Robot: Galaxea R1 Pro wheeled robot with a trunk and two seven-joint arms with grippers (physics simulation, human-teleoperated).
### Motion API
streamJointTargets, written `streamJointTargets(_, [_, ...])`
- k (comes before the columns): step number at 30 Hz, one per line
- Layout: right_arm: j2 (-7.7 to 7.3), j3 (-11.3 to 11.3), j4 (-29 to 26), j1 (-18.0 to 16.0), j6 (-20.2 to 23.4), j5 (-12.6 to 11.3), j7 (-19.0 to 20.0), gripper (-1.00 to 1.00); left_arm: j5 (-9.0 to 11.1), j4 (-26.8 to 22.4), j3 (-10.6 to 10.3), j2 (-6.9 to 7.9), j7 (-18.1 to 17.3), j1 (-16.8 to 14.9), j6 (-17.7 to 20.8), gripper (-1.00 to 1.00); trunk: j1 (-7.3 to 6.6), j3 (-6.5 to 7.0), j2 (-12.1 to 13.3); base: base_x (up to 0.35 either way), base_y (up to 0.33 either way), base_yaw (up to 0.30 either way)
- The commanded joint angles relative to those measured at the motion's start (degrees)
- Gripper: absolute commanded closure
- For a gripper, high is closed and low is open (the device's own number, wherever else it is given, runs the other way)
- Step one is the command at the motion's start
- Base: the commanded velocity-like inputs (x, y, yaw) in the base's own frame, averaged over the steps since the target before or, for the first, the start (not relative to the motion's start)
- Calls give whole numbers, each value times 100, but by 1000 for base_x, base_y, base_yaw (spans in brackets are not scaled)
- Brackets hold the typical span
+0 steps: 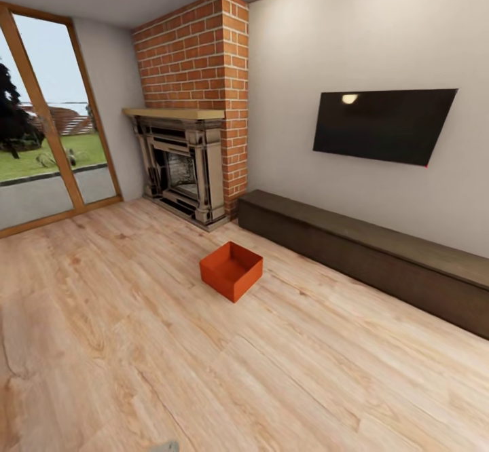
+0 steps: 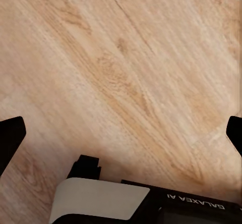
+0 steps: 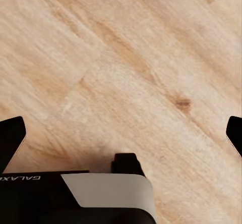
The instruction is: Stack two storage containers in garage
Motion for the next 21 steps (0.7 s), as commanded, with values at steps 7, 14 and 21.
streamJointTargets(7, [-3,47,14,-6,-27,-58,-9,-100,31,0,14,-1,12,-3,-7,-100,4,-6,-3,336,0,100])
streamJointTargets(14, [-4,48,14,-6,-27,-58,-9,-100,31,0,14,-1,12,-3,-7,-100,4,-6,-3,337,0,241])
streamJointTargets(21, [-4,48,14,-6,-27,-58,-7,-100,31,0,15,-1,12,-3,-7,-100,4,-6,-3,337,0,167])
